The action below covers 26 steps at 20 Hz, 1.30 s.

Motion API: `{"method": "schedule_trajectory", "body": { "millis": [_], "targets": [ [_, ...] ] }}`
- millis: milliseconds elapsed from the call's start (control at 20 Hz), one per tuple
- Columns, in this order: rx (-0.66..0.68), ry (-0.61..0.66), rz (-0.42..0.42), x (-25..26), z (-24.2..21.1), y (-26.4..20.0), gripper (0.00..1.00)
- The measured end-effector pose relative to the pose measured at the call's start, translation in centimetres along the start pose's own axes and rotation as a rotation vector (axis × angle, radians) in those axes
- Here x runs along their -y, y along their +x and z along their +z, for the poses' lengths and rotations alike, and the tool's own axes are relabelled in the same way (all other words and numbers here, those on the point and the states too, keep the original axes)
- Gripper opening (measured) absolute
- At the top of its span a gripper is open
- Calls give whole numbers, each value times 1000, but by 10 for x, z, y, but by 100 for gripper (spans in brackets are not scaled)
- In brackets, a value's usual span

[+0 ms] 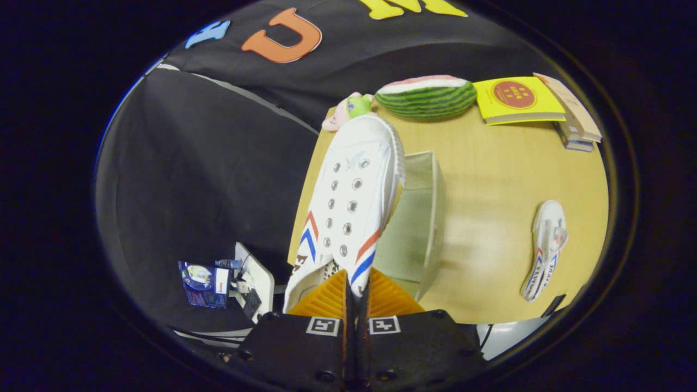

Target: Open the storage box then place both shoes into the box .Put the left shoe in first, then the right shoe, with the right side of both shoes facing outward in a uniform manner.

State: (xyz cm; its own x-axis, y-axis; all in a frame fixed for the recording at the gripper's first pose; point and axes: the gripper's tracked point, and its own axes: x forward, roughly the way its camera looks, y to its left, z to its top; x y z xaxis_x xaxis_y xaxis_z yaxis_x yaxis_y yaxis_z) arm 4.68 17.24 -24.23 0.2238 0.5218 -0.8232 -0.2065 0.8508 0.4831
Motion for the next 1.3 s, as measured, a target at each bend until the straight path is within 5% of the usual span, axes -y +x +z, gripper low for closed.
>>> {"method": "schedule_trajectory", "body": {
  "millis": [350, 600, 750, 1000, 1300],
  "targets": [
    [-108, 75, -51, -14, -16, 72, 6],
    [-62, 93, -83, -7, -1, 96, 8],
    [-1, 69, -59, -16, 14, 90, 39],
    [93, -5, -88, -19, 31, 64, 77],
    [208, -73, -104, -6, 31, 6, 77]
  ]
}}
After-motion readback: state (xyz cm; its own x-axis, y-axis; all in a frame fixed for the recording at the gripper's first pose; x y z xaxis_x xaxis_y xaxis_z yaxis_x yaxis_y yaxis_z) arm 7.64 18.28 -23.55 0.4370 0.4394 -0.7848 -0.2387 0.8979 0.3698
